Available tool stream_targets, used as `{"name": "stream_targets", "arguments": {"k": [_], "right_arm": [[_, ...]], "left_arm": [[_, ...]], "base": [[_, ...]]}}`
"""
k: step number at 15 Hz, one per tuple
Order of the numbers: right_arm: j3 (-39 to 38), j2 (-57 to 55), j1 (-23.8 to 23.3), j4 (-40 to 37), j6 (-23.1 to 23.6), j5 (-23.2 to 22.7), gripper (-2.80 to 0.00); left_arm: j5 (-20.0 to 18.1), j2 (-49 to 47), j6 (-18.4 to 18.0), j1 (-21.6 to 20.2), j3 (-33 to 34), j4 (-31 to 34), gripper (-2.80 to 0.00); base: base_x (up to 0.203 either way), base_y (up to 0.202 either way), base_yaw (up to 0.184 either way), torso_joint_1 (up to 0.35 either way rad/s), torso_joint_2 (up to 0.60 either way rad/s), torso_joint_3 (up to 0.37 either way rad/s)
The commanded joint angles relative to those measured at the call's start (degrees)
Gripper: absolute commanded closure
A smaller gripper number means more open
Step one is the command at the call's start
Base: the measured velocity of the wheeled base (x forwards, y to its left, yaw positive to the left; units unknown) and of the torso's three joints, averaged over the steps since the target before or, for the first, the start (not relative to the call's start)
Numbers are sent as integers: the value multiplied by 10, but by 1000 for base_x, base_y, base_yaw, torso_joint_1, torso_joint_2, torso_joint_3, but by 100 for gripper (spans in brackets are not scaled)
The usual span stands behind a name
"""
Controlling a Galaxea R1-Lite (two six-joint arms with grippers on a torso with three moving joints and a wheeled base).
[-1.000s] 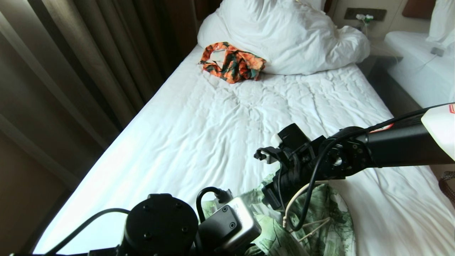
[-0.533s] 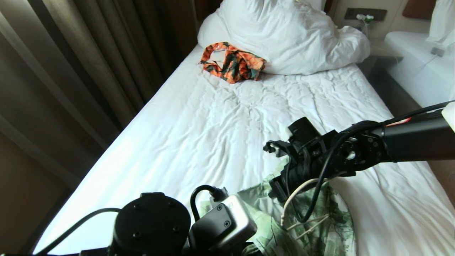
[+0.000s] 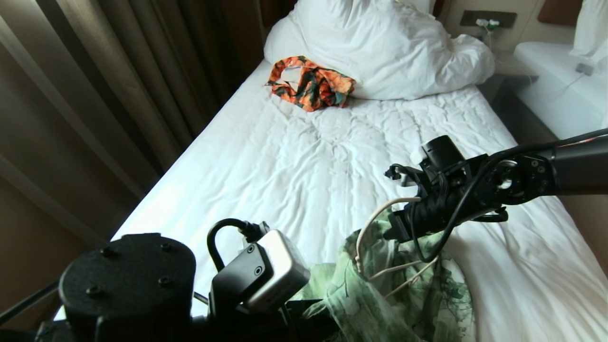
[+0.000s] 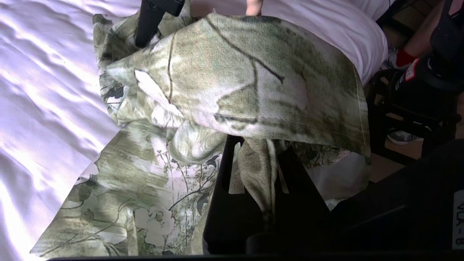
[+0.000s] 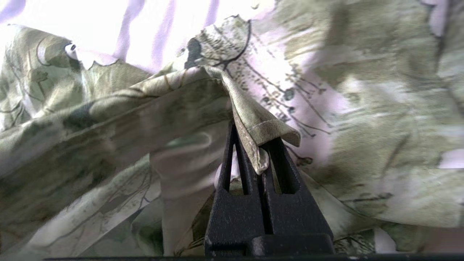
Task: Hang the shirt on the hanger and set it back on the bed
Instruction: Hook the other side of the shirt onto the hanger
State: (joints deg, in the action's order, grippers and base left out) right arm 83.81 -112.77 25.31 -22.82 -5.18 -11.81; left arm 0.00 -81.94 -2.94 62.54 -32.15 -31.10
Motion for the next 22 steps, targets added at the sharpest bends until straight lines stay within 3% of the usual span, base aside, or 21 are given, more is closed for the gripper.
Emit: {"name": "stream_targets", "arguments": {"k": [1, 7, 10, 15, 22], "right_arm": [[3, 4, -20, -1, -1, -1, 0], [3, 30, -52, -5, 0, -1, 0], [3, 60, -56, -19, -2, -2, 0], [37, 111, -53, -121, 0, -4, 0], [51, 149, -52, -137, 0, -7, 0]], "left_arm": [[0, 16, -1, 0, -1, 6, 0], [0, 54, -2, -39, 3, 11, 0], [1, 62, -4, -39, -1, 33, 0], [13, 63, -7, -44, -12, 34, 0], [16, 64, -22, -44, -22, 50, 0]], "base": [[0, 0, 0, 0, 0, 0], [0, 0, 0, 0, 0, 0], [0, 0, 0, 0, 0, 0], [0, 0, 0, 0, 0, 0], [0, 0, 0, 0, 0, 0]]}}
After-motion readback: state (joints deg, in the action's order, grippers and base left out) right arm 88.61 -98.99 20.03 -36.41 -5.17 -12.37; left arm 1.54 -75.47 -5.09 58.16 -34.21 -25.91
